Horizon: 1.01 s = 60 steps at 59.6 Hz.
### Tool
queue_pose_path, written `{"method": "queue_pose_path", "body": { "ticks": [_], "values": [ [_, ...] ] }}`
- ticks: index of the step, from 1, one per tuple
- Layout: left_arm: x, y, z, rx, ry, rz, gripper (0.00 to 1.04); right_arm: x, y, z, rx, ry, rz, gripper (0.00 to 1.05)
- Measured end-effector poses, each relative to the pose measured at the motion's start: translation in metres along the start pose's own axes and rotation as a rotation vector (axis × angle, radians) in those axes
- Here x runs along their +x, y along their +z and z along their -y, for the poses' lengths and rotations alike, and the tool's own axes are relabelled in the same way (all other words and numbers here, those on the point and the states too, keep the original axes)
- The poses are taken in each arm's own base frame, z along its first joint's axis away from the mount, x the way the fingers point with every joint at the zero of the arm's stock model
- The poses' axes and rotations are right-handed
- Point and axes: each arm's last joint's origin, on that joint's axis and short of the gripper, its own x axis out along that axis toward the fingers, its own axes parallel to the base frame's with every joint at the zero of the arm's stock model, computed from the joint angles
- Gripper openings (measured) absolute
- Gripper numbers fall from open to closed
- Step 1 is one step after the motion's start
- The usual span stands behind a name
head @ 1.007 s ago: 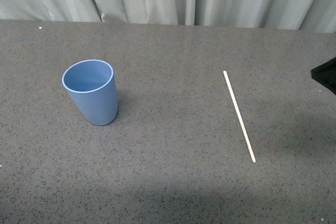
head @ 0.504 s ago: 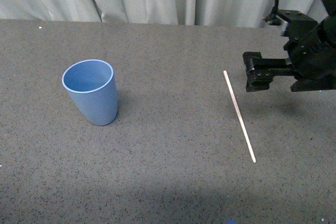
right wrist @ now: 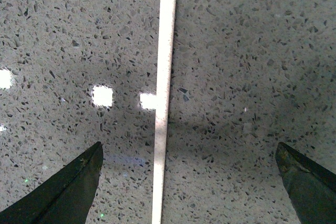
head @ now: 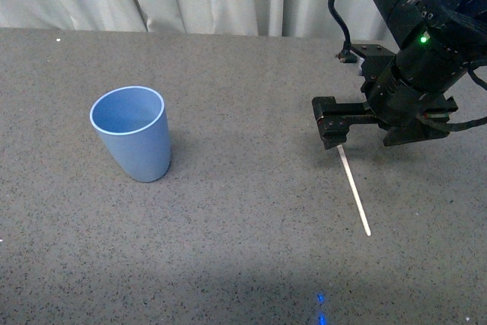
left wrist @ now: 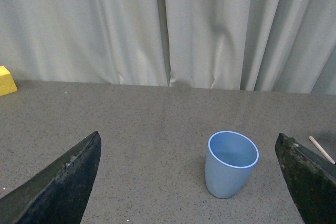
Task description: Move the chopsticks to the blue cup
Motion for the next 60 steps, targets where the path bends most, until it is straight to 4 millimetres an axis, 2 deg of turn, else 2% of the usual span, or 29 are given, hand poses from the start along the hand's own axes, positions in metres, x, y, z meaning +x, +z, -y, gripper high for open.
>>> {"method": "queue_pose_path", "body": {
  "ticks": [10, 18, 30, 42, 60],
  "values": [
    [0.0, 0.0, 0.0, 0.0, 0.0, 0.0, 0.98, 0.006, 0.005, -0.007, -0.006, 0.0, -0.017, 0.95],
    [0.0, 0.0, 0.0, 0.0, 0.0, 0.0, 0.98, 0.013, 0.006, -0.012, -0.018, -0.018, -0.053, 0.68],
    [0.0, 0.0, 0.0, 0.0, 0.0, 0.0, 0.98, 0.015, 0.009, -0.015, -0.012, -0.026, -0.055, 0.4],
    [0.0, 0.0, 0.0, 0.0, 0.0, 0.0, 0.98, 0.015, 0.009, -0.013, 0.025, -0.035, -0.059, 0.01],
    [0.0, 0.0, 0.0, 0.0, 0.0, 0.0, 0.98, 0.007, -0.003, -0.01, 0.071, 0.006, 0.023, 0.01]
  ]
}}
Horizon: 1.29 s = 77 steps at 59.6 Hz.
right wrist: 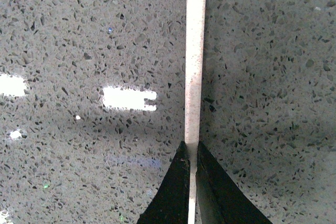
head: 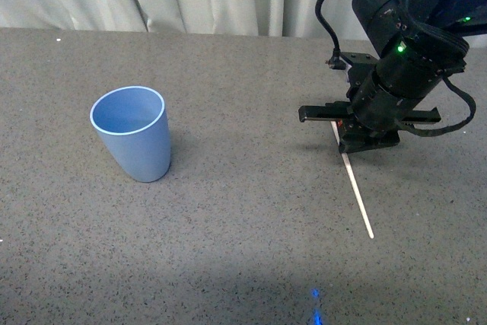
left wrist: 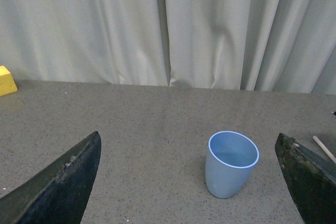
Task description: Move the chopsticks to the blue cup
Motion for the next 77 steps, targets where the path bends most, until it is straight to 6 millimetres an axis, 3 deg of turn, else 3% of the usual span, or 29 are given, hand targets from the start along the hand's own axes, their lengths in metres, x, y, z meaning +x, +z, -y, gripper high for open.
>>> {"method": "queue_pose_path", "body": {
  "ticks": [7, 13, 23, 35, 43, 53, 77],
  "values": [
    [0.0, 0.0, 0.0, 0.0, 0.0, 0.0, 0.98, -0.016, -0.004, -0.003, -0.041, 0.045, 0.149, 0.01],
    [0.0, 0.0, 0.0, 0.0, 0.0, 0.0, 0.98, -0.045, -0.002, -0.012, -0.127, 0.153, 0.369, 0.01],
    [0.0, 0.0, 0.0, 0.0, 0.0, 0.0, 0.98, -0.101, 0.007, -0.05, -0.311, 0.435, 0.858, 0.01],
    [0.0, 0.0, 0.0, 0.0, 0.0, 0.0, 0.98, -0.123, 0.0, -0.105, -0.496, 0.677, 1.077, 0.01],
    [0.0, 0.0, 0.0, 0.0, 0.0, 0.0, 0.98, -0.119, -0.003, -0.132, -0.549, 0.756, 1.06, 0.01],
    [0.0, 0.0, 0.0, 0.0, 0.0, 0.0, 0.98, -0.099, -0.005, -0.154, -0.579, 0.808, 0.993, 0.01],
    [0.0, 0.0, 0.0, 0.0, 0.0, 0.0, 0.98, -0.065, -0.009, -0.168, -0.585, 0.825, 0.905, 0.01]
  ]
}}
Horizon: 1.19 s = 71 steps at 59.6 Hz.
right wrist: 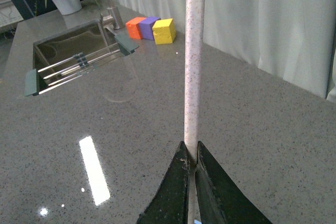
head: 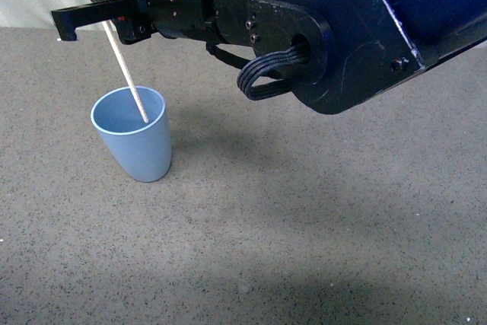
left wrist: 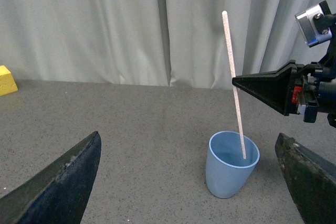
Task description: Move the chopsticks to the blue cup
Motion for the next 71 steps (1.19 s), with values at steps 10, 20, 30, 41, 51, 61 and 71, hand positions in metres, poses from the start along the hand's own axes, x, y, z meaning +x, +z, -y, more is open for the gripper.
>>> {"method": "queue_pose_path", "body": {
  "ticks": [10, 20, 30, 41, 51, 61, 71],
  "values": [
    [0.0, 0.0, 0.0, 0.0, 0.0, 0.0, 0.98, -0.001, -0.005, 0.001, -0.003, -0.015, -0.019, 0.04],
    [0.0, 0.0, 0.0, 0.0, 0.0, 0.0, 0.98, -0.008, -0.012, 0.005, 0.025, -0.023, -0.041, 0.46],
    [0.0, 0.0, 0.0, 0.0, 0.0, 0.0, 0.98, -0.016, -0.01, 0.002, 0.02, -0.012, -0.044, 0.87],
    [0.0, 0.0, 0.0, 0.0, 0.0, 0.0, 0.98, -0.019, -0.004, -0.001, 0.015, -0.008, -0.036, 0.95],
    [0.0, 0.0, 0.0, 0.0, 0.0, 0.0, 0.98, -0.026, 0.003, -0.005, -0.002, -0.05, -0.014, 0.95],
    [0.0, 0.0, 0.0, 0.0, 0.0, 0.0, 0.98, -0.038, 0.008, -0.003, -0.025, -0.17, -0.021, 0.95],
    [0.0, 0.0, 0.0, 0.0, 0.0, 0.0, 0.98, -0.071, 0.005, 0.014, -0.029, -0.407, -0.05, 0.95]
  ]
}}
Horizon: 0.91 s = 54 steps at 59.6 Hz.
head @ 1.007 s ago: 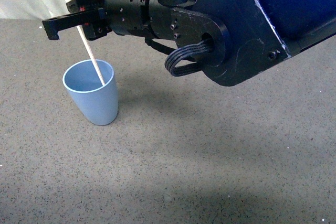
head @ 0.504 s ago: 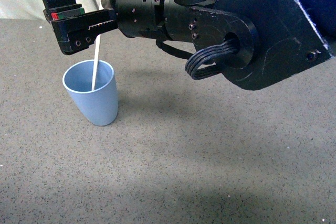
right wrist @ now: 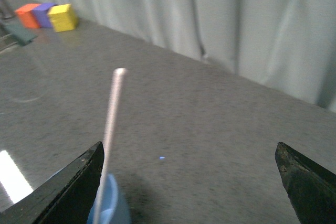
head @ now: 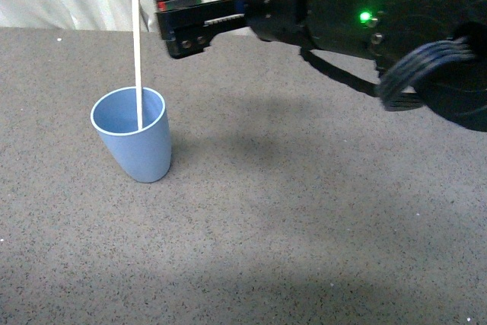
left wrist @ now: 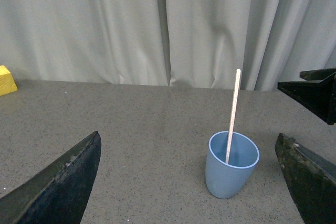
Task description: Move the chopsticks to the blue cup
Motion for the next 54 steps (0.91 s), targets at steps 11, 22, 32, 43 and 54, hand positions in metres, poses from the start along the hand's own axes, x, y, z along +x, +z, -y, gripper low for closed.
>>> {"method": "queue_pose_path", "body": {
  "ticks": [11, 22, 32, 43, 54],
  "values": [
    [0.0, 0.0, 0.0, 0.0, -0.001, 0.0, 0.98, -0.046, 0.005, 0.023, -0.006, -0.53, 0.21, 0.76],
    [0.0, 0.0, 0.0, 0.0, 0.0, 0.0, 0.98, -0.133, -0.005, 0.042, 0.005, -0.689, 0.244, 0.36],
    [0.0, 0.0, 0.0, 0.0, 0.0, 0.0, 0.98, -0.186, -0.021, 0.044, 0.003, -0.688, 0.223, 0.0],
    [0.0, 0.0, 0.0, 0.0, 0.0, 0.0, 0.98, -0.217, -0.028, 0.042, 0.003, -0.688, 0.22, 0.01],
    [0.0, 0.0, 0.0, 0.0, 0.0, 0.0, 0.98, -0.241, -0.034, 0.038, 0.005, -0.691, 0.22, 0.01]
  ]
}}
